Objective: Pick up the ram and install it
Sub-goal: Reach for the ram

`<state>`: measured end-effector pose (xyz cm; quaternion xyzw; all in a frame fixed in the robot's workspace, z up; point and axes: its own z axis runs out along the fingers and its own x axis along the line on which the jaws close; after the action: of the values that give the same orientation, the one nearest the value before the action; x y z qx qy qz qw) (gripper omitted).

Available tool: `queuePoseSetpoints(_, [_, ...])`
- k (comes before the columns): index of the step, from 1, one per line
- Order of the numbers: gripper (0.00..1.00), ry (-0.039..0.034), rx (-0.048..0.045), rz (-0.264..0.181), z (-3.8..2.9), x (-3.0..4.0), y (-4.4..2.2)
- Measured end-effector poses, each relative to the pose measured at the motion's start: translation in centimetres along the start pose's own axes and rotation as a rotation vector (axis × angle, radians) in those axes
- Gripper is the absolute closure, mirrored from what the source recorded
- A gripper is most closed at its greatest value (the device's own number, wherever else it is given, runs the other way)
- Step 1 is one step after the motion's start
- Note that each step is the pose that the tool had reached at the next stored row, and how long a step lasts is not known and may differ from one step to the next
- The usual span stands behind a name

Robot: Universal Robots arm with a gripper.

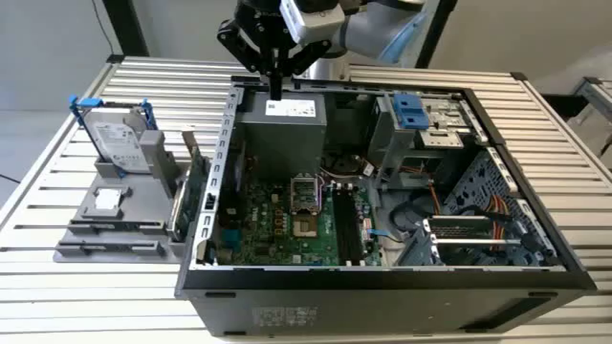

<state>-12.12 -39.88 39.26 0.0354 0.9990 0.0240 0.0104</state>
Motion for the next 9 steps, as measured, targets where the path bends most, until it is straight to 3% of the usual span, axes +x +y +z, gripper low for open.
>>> queuePoseSetpoints(9, [1.0,0.0,0.0002,0.0,0.0,0.01,0.0])
